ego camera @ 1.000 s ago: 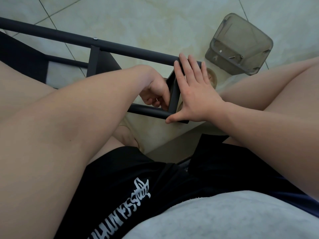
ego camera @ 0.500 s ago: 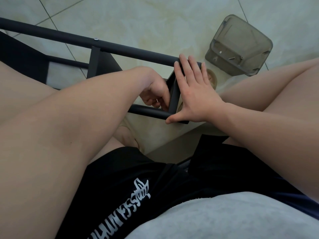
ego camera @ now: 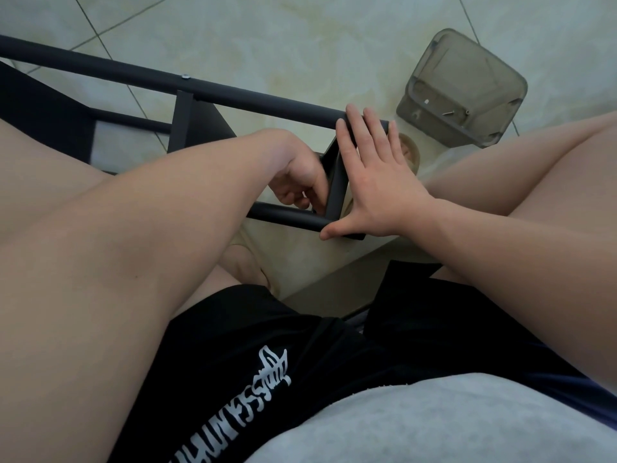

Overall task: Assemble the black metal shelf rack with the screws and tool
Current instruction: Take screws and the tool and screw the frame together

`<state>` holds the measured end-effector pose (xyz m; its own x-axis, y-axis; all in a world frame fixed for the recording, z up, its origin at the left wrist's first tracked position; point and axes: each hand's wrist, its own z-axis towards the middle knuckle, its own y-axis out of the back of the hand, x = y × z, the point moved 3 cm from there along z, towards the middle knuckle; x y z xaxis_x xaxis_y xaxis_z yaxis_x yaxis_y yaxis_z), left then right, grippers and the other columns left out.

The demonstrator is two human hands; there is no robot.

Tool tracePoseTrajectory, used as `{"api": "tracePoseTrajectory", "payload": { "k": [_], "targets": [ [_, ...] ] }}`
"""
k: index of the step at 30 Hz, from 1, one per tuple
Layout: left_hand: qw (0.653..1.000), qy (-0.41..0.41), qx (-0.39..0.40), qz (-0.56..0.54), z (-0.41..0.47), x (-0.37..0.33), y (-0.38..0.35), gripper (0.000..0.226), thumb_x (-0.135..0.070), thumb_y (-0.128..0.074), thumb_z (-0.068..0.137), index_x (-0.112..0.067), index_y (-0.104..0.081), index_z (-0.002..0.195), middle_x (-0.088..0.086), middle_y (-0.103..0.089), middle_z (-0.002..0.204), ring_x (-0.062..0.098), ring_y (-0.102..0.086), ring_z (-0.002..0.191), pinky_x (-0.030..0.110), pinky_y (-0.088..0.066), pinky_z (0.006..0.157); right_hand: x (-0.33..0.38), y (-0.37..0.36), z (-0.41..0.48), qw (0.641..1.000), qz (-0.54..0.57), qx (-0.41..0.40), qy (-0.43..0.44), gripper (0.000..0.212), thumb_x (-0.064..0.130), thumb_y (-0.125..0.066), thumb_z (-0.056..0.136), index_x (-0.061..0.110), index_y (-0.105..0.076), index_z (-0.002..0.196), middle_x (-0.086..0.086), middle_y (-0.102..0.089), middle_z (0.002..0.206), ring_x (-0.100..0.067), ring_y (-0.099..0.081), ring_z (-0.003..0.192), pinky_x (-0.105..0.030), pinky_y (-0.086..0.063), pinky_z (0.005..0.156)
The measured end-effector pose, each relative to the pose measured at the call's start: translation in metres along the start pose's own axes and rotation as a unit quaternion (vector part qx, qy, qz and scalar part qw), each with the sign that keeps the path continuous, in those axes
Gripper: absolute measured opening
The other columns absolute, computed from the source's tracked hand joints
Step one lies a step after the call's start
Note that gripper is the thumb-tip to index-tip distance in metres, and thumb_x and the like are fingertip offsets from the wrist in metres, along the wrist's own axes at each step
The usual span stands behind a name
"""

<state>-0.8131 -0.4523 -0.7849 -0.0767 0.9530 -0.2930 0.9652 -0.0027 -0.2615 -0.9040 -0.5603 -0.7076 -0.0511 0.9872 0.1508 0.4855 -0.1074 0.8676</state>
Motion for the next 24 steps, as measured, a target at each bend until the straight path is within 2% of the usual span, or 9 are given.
{"api": "tracePoseTrajectory", "payload": {
  "k": [7, 11, 13, 18, 21, 24],
  "targets": [
    [1.000, -0.018, 0.005, -0.007, -0.0022, -0.0029, 0.0006, 0.016, -0.002, -0.066, 0.086, -0.018, -0.068, 0.087, -0.004, -0.061, 0.073, 0.006, -0.048, 0.058, 0.017, -0.032, 0.052, 0.0006, -0.0003, 0.0001, 1.000, 0.003, -0.001, 0.002, 0.157, 0.096, -0.059, 0.054, 0.003, 0.010, 0.160, -0.018, 0.021, 0.167, -0.037, 0.021, 0.154, -0.056, 0.008, 0.125],
    [1.000, -0.011, 0.001, -0.021, -0.0031, 0.0019, 0.0020, 0.011, -0.010, -0.066, 0.088, -0.017, -0.070, 0.096, -0.005, -0.066, 0.081, 0.007, -0.050, 0.060, 0.018, -0.033, 0.054, 0.0008, 0.0002, 0.0006, 1.000, 0.000, -0.004, 0.002, 0.157, 0.096, -0.060, 0.054, 0.002, 0.010, 0.160, -0.018, 0.021, 0.167, -0.037, 0.020, 0.154, -0.057, 0.007, 0.125],
    [1.000, -0.005, 0.002, -0.019, -0.0026, 0.0033, 0.0002, 0.008, -0.012, -0.067, 0.088, -0.017, -0.072, 0.092, -0.004, -0.068, 0.081, 0.007, -0.050, 0.059, 0.018, -0.034, 0.053, 0.0005, -0.0001, 0.0005, 1.000, -0.003, -0.005, 0.001, 0.157, 0.096, -0.058, 0.053, 0.002, 0.010, 0.160, -0.018, 0.020, 0.167, -0.037, 0.020, 0.154, -0.057, 0.006, 0.125],
    [1.000, -0.004, -0.005, 0.005, -0.0017, 0.0008, -0.0014, 0.012, -0.008, -0.067, 0.087, -0.015, -0.070, 0.097, -0.004, -0.065, 0.078, 0.007, -0.047, 0.059, 0.018, -0.034, 0.054, 0.0005, -0.0007, 0.0002, 1.000, 0.001, -0.006, 0.003, 0.157, 0.096, -0.058, 0.054, 0.002, 0.009, 0.160, -0.018, 0.020, 0.167, -0.038, 0.019, 0.154, -0.058, 0.005, 0.125],
    [1.000, -0.015, -0.007, 0.005, -0.0049, -0.0030, 0.0004, 0.016, -0.003, -0.067, 0.085, -0.017, -0.068, 0.091, -0.005, -0.061, 0.072, 0.007, -0.047, 0.059, 0.020, -0.035, 0.056, 0.0001, -0.0010, 0.0000, 1.000, 0.004, -0.008, 0.004, 0.157, 0.096, -0.058, 0.054, 0.002, 0.009, 0.160, -0.018, 0.020, 0.167, -0.038, 0.020, 0.154, -0.057, 0.006, 0.125],
    [1.000, -0.014, -0.009, 0.000, -0.0064, -0.0027, 0.0022, 0.015, -0.005, -0.068, 0.086, -0.018, -0.068, 0.093, -0.005, -0.062, 0.077, 0.009, -0.047, 0.060, 0.021, -0.036, 0.059, -0.0001, -0.0007, 0.0003, 1.000, 0.004, -0.009, 0.004, 0.157, 0.096, -0.058, 0.054, 0.002, 0.009, 0.160, -0.018, 0.019, 0.167, -0.037, 0.019, 0.154, -0.057, 0.006, 0.125]
  ]
}}
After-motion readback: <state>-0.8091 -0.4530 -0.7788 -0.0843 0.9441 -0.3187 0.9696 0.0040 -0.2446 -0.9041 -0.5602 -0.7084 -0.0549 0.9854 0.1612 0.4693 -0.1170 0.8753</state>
